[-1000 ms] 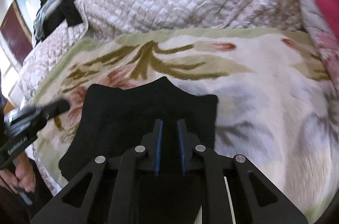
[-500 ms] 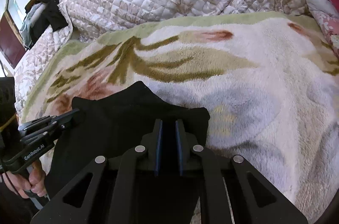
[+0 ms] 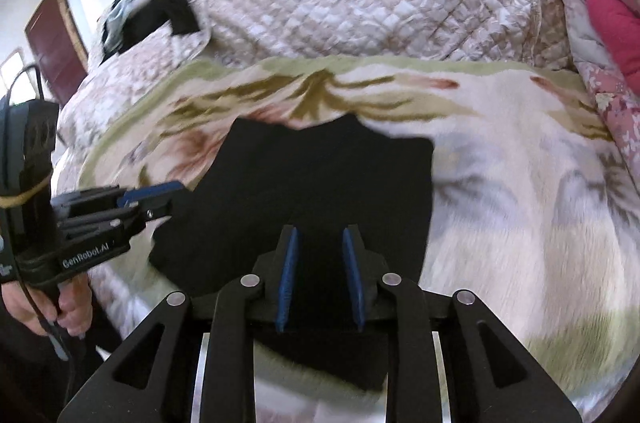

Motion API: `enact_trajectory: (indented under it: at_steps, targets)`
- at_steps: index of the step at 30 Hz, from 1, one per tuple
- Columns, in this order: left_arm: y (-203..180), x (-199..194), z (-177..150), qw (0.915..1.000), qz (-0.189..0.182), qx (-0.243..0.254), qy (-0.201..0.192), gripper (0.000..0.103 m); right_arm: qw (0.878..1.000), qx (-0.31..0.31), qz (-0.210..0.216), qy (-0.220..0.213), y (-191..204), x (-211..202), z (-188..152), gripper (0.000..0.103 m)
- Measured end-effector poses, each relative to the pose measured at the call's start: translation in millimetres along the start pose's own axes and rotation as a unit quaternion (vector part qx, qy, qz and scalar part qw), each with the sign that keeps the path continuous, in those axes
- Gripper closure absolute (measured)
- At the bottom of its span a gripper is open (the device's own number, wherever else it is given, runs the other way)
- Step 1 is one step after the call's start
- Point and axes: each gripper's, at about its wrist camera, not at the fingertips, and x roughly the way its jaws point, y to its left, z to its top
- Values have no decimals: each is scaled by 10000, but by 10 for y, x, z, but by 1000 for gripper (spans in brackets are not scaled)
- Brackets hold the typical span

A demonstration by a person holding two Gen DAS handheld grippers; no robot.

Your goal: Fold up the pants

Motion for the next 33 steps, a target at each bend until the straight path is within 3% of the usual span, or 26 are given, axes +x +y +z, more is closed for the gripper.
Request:
enact_trajectory:
  at_steps: [3,5,12,16,20,21,28,33]
  targets:
    - [8,-41,-143,9999,1,-82,91,86,9994,-136,208,229,86,51,-151,79]
    - [41,-8,-231,9997,-18,-184,176,86,9985,-290,91,461,111,174,-218,79]
    - [17,28,-296,9998,62,-137,92,86,9980,-508,-14,379,156,189,-240,75]
    - [55,-19,-235,9997,62,-202,155,84,9995,-113,29,284,39,76,-125,52]
    - [162,-54,-71,9993,58,-360,123,60,9992,347,15,207,-186,24,31,52]
    - [198,-49,-22,9991,59,-416,116,58,9986,473,16,239,-267,35,84,52]
    - [393,209,229,9981,-10,-558,253,54,9916,1189,157,479,-701,236,255,52]
    - [558,419,120,9932,-243,-1026,488,54,9759,1995,565,686,-947,396,104,52]
